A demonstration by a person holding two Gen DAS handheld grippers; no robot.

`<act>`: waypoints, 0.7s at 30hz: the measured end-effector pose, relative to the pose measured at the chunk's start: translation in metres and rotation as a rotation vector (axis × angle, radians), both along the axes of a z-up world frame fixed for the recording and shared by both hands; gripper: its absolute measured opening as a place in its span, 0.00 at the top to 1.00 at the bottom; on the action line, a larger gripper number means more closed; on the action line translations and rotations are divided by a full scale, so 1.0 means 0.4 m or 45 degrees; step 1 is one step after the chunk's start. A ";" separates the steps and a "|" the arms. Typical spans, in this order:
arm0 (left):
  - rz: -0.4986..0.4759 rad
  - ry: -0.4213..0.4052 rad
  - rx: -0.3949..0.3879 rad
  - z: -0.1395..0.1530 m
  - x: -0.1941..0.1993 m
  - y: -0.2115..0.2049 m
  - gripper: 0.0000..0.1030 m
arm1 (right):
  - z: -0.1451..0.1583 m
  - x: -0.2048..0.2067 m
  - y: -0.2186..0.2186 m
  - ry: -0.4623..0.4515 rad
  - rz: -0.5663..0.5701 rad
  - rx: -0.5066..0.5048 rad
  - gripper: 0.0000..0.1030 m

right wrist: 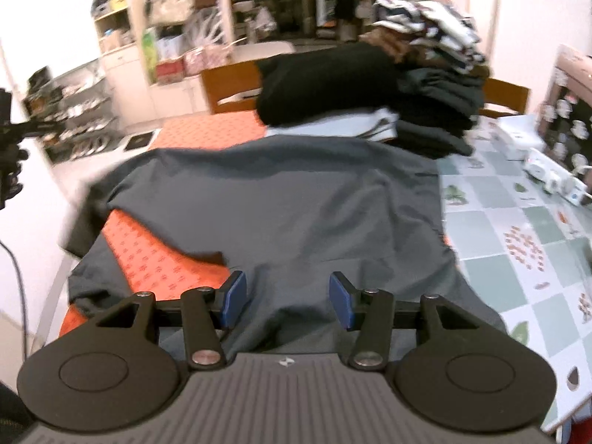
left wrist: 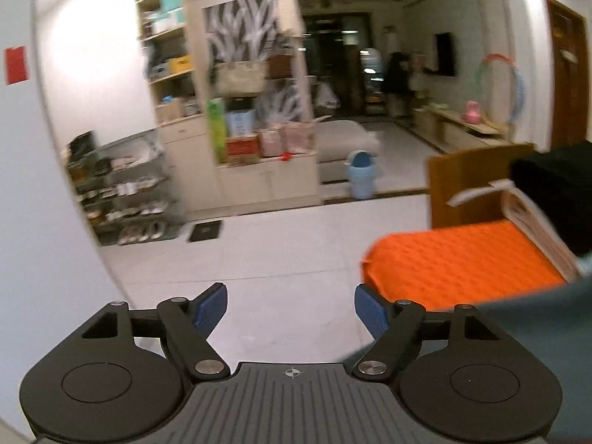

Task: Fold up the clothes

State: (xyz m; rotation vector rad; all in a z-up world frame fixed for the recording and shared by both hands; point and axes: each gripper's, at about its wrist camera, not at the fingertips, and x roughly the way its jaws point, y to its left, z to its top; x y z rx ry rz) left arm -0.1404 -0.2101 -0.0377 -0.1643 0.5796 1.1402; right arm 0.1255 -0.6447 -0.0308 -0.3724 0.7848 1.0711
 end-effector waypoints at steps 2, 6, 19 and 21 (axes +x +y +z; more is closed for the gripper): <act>-0.050 0.004 -0.010 -0.012 -0.003 -0.042 0.24 | -0.008 -0.012 0.016 0.004 0.081 -0.002 0.46; -0.128 -0.010 -0.051 -0.034 -0.020 -0.115 0.24 | -0.024 -0.040 0.046 0.019 0.246 -0.001 0.46; -0.272 -0.069 -0.167 -0.118 -0.097 -0.374 0.24 | -0.171 -0.113 0.104 0.183 0.465 -0.111 0.46; -0.286 -0.059 -0.184 -0.129 -0.106 -0.408 0.24 | -0.178 -0.128 0.110 0.187 0.494 -0.099 0.46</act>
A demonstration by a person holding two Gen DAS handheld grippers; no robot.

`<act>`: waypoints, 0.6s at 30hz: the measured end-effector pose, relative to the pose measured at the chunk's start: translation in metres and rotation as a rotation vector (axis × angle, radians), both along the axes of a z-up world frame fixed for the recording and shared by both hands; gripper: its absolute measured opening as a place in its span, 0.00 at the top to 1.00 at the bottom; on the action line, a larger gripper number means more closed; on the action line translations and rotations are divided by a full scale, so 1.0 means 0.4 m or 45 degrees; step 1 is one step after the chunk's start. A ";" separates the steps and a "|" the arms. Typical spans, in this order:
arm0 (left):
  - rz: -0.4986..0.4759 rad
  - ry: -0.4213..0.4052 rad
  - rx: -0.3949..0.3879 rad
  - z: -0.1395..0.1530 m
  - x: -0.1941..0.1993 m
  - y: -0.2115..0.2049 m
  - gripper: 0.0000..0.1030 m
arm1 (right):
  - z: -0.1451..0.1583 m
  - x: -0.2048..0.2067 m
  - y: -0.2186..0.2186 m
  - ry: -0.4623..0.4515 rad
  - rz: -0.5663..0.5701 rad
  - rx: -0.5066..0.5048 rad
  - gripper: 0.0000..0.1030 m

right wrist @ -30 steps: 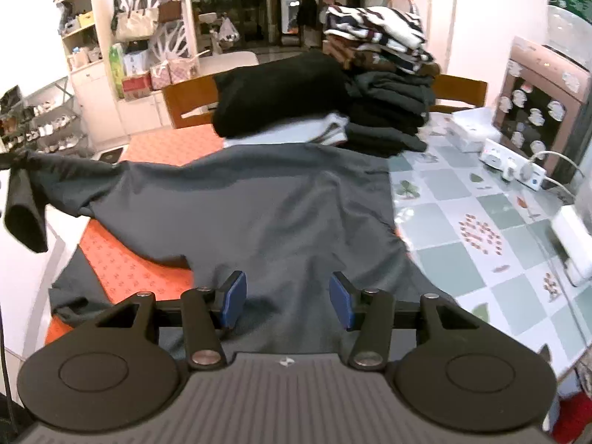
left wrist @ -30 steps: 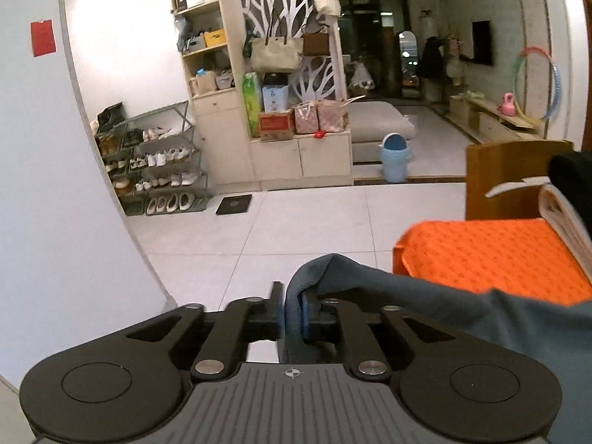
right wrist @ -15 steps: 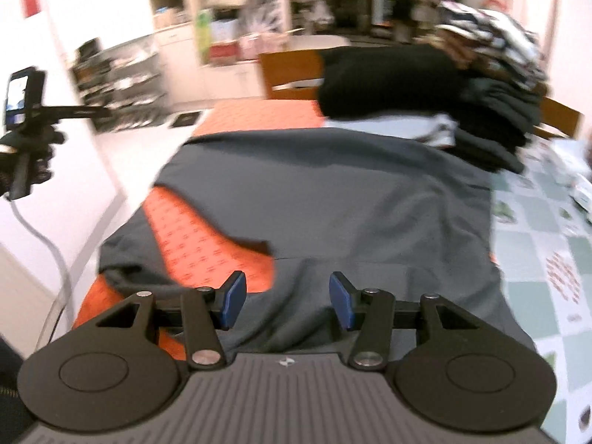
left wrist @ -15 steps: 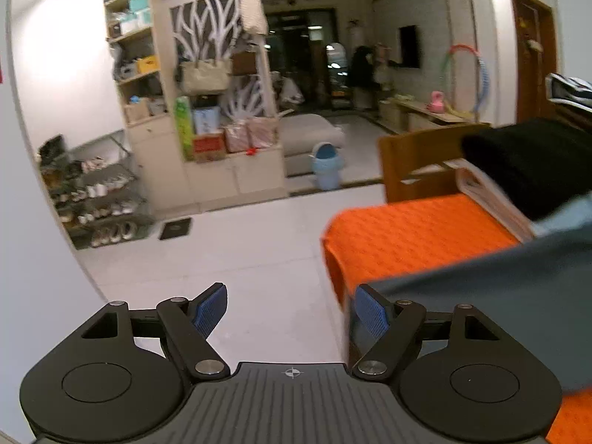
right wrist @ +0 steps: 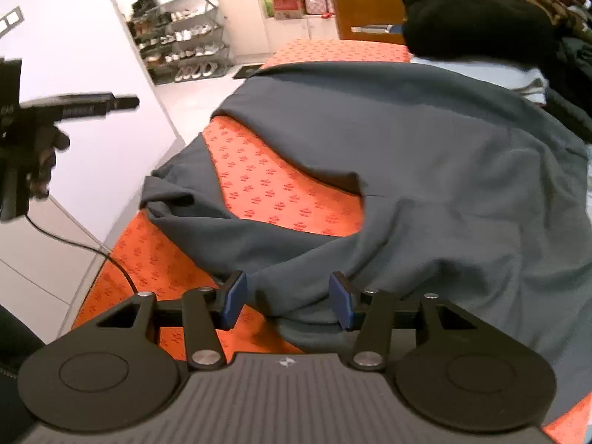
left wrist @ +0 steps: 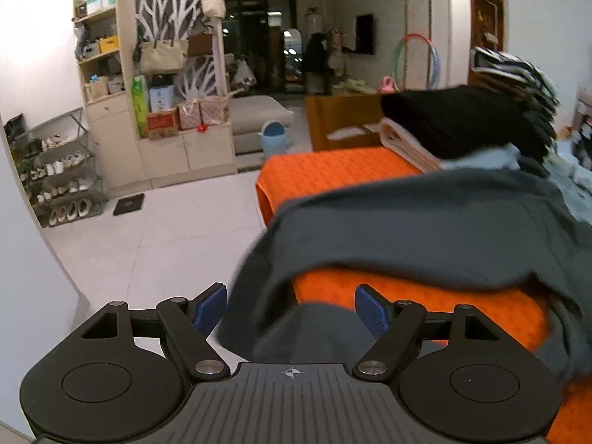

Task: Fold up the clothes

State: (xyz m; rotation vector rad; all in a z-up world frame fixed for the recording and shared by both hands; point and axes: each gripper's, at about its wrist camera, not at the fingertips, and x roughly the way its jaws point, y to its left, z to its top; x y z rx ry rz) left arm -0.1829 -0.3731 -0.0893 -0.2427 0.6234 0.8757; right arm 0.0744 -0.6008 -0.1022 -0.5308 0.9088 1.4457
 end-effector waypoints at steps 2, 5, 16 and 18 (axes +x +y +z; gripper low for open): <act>-0.012 0.011 -0.014 -0.011 -0.011 -0.034 0.24 | -0.002 -0.022 0.011 -0.013 0.068 0.016 0.46; -0.004 0.017 -0.037 -0.023 -0.033 -0.076 0.24 | -0.003 -0.059 0.030 -0.045 0.188 0.042 0.46; 0.073 0.036 -0.076 -0.025 -0.131 -0.177 0.24 | -0.033 -0.303 0.154 -0.445 0.852 0.158 0.46; 0.080 0.046 -0.075 -0.026 -0.151 -0.193 0.24 | -0.045 -0.331 0.179 -0.509 0.921 0.159 0.47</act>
